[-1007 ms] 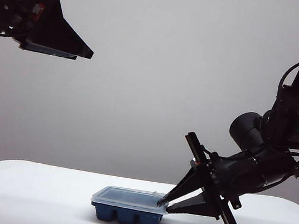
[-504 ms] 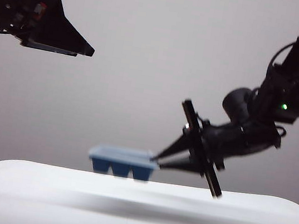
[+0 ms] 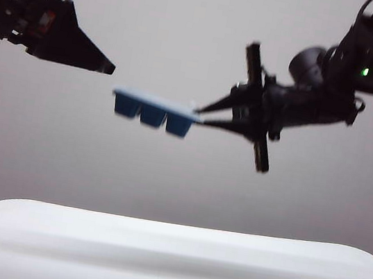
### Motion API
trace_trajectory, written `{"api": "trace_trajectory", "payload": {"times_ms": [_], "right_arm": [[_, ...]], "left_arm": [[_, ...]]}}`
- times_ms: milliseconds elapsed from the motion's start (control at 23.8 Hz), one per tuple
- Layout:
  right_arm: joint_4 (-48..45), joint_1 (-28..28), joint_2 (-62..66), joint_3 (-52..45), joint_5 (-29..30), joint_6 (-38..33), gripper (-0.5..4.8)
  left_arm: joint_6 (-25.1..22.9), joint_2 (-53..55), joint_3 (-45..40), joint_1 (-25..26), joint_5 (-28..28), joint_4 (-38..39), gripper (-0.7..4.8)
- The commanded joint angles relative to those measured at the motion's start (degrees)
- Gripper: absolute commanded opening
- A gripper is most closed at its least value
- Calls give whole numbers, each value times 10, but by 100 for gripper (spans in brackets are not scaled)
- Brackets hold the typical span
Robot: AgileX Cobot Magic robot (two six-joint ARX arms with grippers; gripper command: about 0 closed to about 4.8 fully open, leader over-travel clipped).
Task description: Pick up the ice cube tray, remove its lid, and then place both the tray and the lid back on the table.
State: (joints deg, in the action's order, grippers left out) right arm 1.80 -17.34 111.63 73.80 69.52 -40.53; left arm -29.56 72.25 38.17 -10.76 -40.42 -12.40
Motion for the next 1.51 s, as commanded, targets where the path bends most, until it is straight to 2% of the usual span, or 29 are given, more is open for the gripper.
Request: {"api": "trace_trajectory", "payload": {"times_ms": [42, 168, 252, 462, 630, 839, 965, 1511], "right_arm": [[17, -2, -40, 4, 16, -2, -5], [31, -4, -59, 4, 48, -10, -5], [33, -14, -59, 4, 76, -15, -5], [39, -43, -59, 4, 82, -15, -5], [37, -60, -57, 4, 78, -13, -5], [36, -64, -56, 4, 82, -13, -5], [36, -64, -55, 4, 84, -12, -5], [36, -65, -55, 4, 86, -22, -5]], "left_arm": [[-66, -2, 2, 0, -3, 34, 479], [-71, -2, 2, 0, -11, 18, 479], [-67, -2, 2, 0, -38, 1, 479], [-63, -2, 2, 0, -65, -9, 479], [-26, -2, 2, 0, -118, -15, 479], [-5, -2, 3, 0, -163, -17, 479], [30, -2, 5, 0, -195, -22, 479], [12, -1, 9, -2, -187, 12, 479]]}}
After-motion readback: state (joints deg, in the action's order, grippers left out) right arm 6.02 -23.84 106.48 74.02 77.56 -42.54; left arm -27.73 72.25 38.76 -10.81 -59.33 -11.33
